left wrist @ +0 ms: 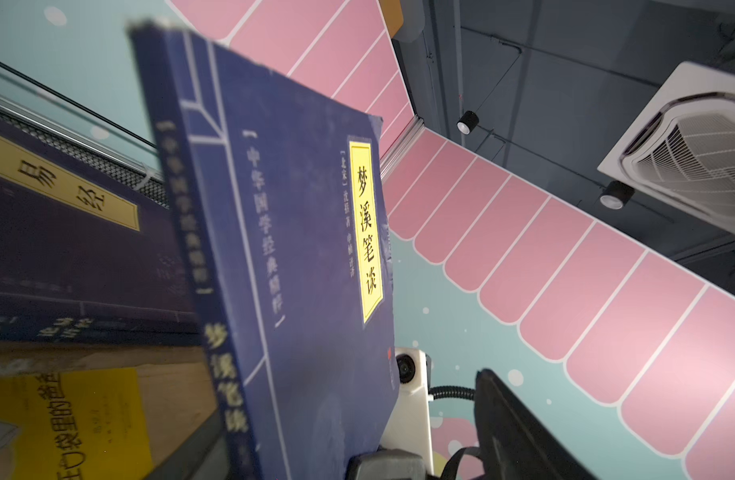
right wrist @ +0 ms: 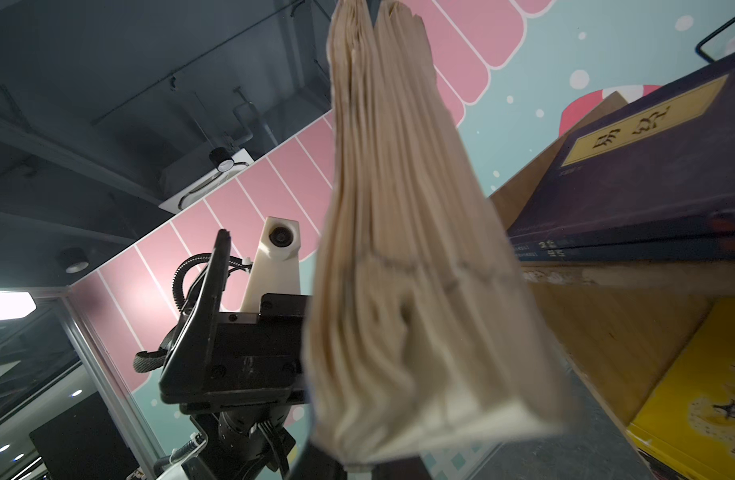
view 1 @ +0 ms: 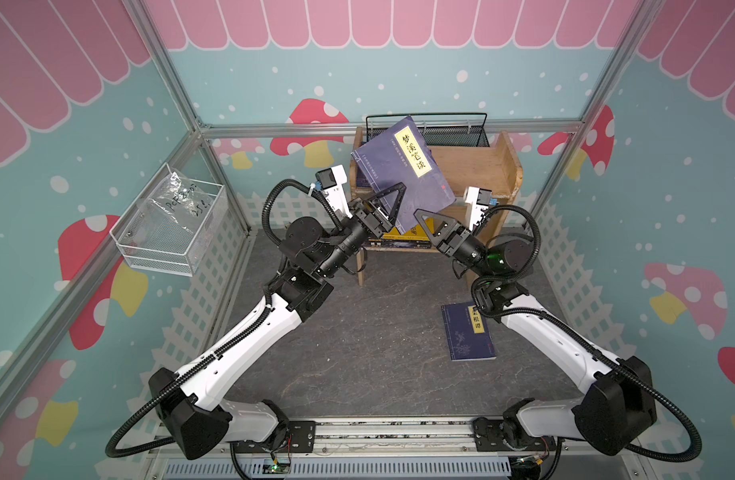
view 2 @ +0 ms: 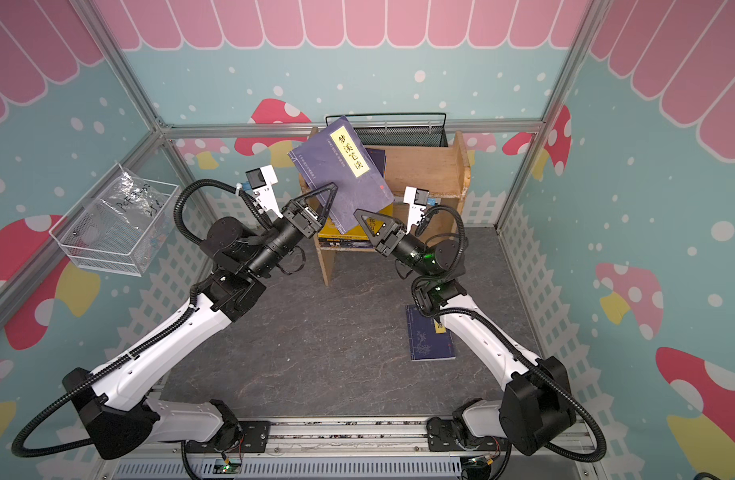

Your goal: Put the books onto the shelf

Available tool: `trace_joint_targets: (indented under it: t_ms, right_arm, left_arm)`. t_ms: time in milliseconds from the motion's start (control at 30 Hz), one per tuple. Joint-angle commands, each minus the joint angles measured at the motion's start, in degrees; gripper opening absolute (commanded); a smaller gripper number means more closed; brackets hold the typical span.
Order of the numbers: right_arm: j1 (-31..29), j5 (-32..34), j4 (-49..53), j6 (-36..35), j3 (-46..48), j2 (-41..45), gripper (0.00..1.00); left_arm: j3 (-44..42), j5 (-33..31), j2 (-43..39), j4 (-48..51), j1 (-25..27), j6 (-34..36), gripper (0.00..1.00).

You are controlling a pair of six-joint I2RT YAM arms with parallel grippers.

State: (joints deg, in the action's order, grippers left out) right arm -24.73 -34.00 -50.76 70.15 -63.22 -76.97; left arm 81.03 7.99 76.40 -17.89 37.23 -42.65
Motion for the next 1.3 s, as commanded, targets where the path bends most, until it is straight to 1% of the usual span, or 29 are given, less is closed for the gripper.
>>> trace_joint_targets:
  t_ms: [0, 167, 200, 300, 367, 500, 633, 800, 867, 933, 1033, 1167, 1267]
  right_arm:
    - [2.4, -4.9, 5.3, -1.9, -5.1, 2.8, 0.01]
    - [4.2, -9.9, 18.4, -9.9, -11.4, 4.2, 0.01]
    - [4.4, -10.8, 19.7, -10.7, -12.1, 4.5, 0.01]
    - [5.1, -13.6, 20.8, -11.3, -13.1, 5.4, 0.01]
    - [5.5, -15.3, 20.9, -11.0, -13.4, 5.8, 0.01]
    - [6.2, -16.9, 22.1, -11.1, -14.0, 6.6, 0.01]
    - [6.5, -18.8, 22.5, -10.4, -15.0, 6.3, 0.01]
    - [6.6, -20.9, 22.4, -9.2, -16.9, 4.4, 0.01]
    - [6.7, -20.8, 22.4, -9.3, -17.6, 3.8, 0.01]
    - [6.7, -20.5, 22.3, -9.6, -18.1, 3.3, 0.02]
    - [6.8, -18.2, 22.4, -10.3, -19.0, 2.6, 0.07]
    - [6.9, -12.4, 22.5, -12.3, -18.7, 2.4, 0.20]
    - [6.9, -6.4, 24.9, -15.7, -18.8, 2.7, 0.29]
  left_arm:
    - [2.1, 2.4, -3.3, 3.4, -3.2, 1.6, 0.87]
    - [6.6, 8.8, -2.2, 10.3, -7.0, 0.1, 0.88]
    - [7.4, 9.9, -1.9, 11.2, -7.6, -0.2, 0.88]
    - [9.1, 14.3, -0.4, 11.9, -9.7, -2.2, 0.88]
    - [9.2, 17.4, 0.2, 9.6, -11.0, -4.3, 0.86]
    - [8.6, 20.4, 0.4, 5.9, -11.7, -6.4, 0.82]
    - [9.0, 21.6, 0.7, 4.3, -11.8, -6.9, 0.66]
    - [9.3, 23.1, 1.0, 1.4, -11.9, -8.2, 0.40]
    - [9.1, 22.4, 1.1, 1.0, -11.9, -8.6, 0.26]
    - [9.1, 21.5, 0.9, 0.8, -11.9, -8.8, 0.16]
    - [8.8, 19.4, 1.0, -0.8, -11.9, -10.0, 0.07]
    - [8.2, 14.6, 1.5, -4.0, -11.9, -12.6, 0.00]
    - [8.4, 9.5, 2.2, -4.9, -11.9, -14.0, 0.00]
